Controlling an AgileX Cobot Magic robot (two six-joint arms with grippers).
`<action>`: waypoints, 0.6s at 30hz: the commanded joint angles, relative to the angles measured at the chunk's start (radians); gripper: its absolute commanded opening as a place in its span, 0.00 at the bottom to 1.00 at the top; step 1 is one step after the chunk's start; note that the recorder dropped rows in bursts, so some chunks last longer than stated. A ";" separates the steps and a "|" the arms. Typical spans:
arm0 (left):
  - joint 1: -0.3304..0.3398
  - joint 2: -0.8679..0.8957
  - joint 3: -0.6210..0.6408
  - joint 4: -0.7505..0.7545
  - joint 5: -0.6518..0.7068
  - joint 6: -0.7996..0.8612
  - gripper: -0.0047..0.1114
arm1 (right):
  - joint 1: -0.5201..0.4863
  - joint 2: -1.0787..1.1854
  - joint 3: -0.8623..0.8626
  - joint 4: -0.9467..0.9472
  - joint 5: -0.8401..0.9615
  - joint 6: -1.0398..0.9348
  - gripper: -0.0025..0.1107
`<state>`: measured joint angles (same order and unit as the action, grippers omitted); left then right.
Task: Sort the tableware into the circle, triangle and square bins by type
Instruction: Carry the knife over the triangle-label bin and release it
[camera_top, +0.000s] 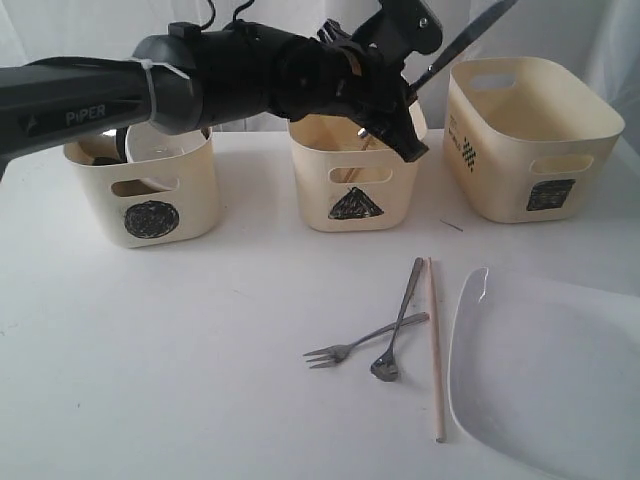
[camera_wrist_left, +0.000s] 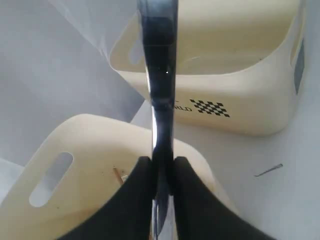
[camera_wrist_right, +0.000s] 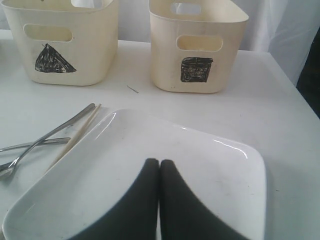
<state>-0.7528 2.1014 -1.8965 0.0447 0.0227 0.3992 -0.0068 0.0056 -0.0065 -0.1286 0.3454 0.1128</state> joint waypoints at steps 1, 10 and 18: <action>0.021 0.005 -0.002 -0.005 -0.052 -0.001 0.04 | -0.003 -0.006 0.007 0.001 -0.002 -0.005 0.02; 0.049 0.035 -0.002 -0.005 -0.023 -0.002 0.04 | -0.003 -0.006 0.007 0.001 -0.002 -0.005 0.02; 0.053 0.038 -0.002 -0.009 -0.017 -0.002 0.04 | -0.003 -0.006 0.007 0.001 -0.002 -0.005 0.02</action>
<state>-0.7019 2.1457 -1.8965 0.0447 0.0000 0.4005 -0.0068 0.0056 -0.0065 -0.1286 0.3454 0.1128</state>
